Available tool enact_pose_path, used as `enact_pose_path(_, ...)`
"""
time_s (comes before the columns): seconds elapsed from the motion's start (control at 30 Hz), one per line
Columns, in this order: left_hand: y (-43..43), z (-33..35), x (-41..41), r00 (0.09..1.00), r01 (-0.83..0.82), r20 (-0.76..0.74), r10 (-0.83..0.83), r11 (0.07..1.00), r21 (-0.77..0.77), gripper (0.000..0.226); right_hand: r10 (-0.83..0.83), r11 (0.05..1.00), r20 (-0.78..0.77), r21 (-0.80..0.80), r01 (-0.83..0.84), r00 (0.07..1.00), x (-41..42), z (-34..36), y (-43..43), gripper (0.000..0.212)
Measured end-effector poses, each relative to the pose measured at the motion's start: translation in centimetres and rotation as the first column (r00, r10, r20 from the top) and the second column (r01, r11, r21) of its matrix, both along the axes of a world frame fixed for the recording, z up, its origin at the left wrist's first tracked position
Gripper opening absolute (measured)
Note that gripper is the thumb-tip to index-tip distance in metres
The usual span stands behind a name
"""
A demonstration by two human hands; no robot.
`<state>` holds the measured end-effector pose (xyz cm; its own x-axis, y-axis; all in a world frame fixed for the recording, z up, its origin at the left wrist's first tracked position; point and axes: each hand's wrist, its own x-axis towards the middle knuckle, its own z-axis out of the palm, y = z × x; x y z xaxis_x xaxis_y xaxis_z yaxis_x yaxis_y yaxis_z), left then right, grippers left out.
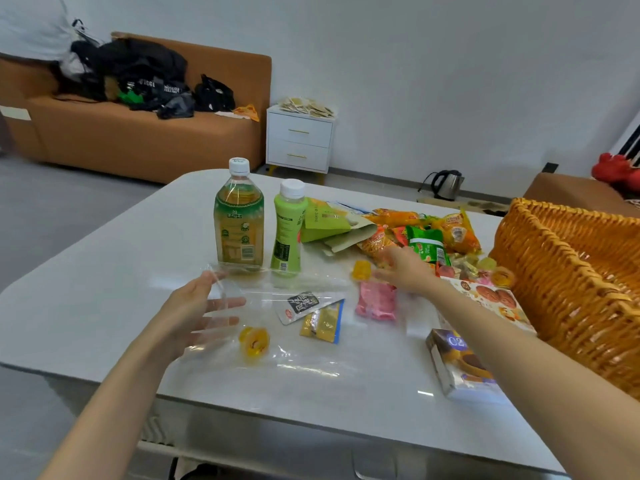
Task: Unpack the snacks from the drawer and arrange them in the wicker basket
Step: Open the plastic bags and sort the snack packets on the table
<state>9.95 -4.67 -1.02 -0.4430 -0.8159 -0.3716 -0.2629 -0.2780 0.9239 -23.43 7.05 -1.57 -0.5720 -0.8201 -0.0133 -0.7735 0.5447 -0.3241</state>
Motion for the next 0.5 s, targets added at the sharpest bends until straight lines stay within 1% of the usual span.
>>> enact_pose_path(0.03,0.2,0.0,-0.3,1.0,-0.002,-0.017,0.003,1.0,0.01,0.045,0.012,0.999,-0.003,0.048,-0.012,1.0,-0.2,-0.5,0.6,0.05)
enact_pose_path(0.13,0.7,-0.2,-1.4,0.999,-0.002,-0.038,0.003,1.0,0.02,0.039,0.022,0.996,-0.019,0.087,-0.02,1.0,0.4,-0.7,0.9,0.07)
enact_pose_path(0.2,1.0,-0.2,-2.1,0.999,0.003,-0.042,-0.002,1.0,0.023,0.035,0.016,0.989,-0.086,0.147,-0.003,0.996,0.8,-0.6,0.1,0.089)
enact_pose_path(0.23,1.1,-0.2,-2.4,0.999,0.008,-0.041,-0.007,1.0,0.025,0.035,0.01,0.981,-0.13,0.191,0.015,0.991,0.9,-0.6,-0.3,0.09)
enact_pose_path(0.27,1.1,-0.2,-2.7,0.999,0.009,-0.038,-0.007,1.0,0.029,0.035,0.017,0.97,-0.19,0.242,0.03,0.982,1.1,-0.5,-0.7,0.082)
enact_pose_path(0.33,1.2,-0.1,-3.1,0.999,0.003,-0.035,-0.002,1.0,0.031,0.035,0.075,0.948,-0.303,0.318,0.027,0.95,2.0,-0.2,-1.2,0.056)
enact_pose_path(0.37,1.2,-0.1,-3.3,0.999,0.001,-0.032,0.0,1.0,0.029,0.035,0.105,0.94,-0.347,0.34,0.021,0.932,2.4,0.1,-1.2,0.048)
enact_pose_path(0.43,1.2,-0.2,-3.6,1.0,0.004,-0.024,-0.003,1.0,0.021,0.035,0.16,0.939,-0.412,0.345,-0.008,0.897,2.9,0.3,-1.3,0.043)
enact_pose_path(0.5,1.0,-0.4,-3.7,1.0,0.004,-0.021,-0.004,1.0,0.013,0.037,0.21,0.944,-0.421,0.323,-0.07,0.883,3.1,0.4,-1.2,0.037)
